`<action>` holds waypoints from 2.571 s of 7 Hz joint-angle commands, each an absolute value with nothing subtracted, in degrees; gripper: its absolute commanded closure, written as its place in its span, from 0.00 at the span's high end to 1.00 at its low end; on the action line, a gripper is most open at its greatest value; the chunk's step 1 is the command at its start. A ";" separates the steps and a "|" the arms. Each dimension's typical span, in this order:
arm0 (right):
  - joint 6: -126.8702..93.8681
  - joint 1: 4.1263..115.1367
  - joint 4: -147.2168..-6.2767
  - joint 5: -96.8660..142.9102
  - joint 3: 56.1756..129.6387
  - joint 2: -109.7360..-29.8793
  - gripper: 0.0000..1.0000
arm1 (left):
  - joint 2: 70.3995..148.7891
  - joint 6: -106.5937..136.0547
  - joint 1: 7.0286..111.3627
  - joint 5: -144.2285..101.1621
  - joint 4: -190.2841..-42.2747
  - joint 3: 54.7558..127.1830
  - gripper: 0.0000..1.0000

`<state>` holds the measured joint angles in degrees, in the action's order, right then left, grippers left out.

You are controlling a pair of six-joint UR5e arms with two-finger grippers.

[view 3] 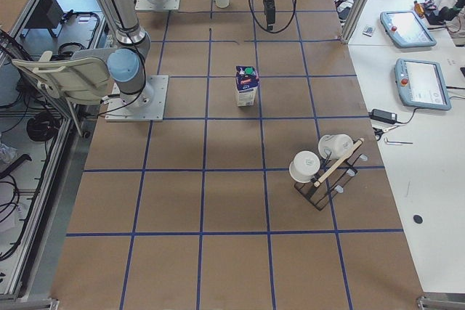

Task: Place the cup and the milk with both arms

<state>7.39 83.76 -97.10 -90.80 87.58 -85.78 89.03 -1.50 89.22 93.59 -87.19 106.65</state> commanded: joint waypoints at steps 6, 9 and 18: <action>18.97 75.15 -118.37 -91.23 109.75 -85.43 0.97 | 92.72 -1.85 86.92 93.52 -64.78 123.93 0.00; 20.39 74.18 -119.98 -91.32 113.11 -85.60 0.95 | 94.12 8.10 90.93 87.42 -69.82 117.46 0.00; 25.05 74.18 -118.12 -92.90 114.26 -87.01 0.48 | 108.56 39.30 116.63 80.23 -66.53 101.25 1.00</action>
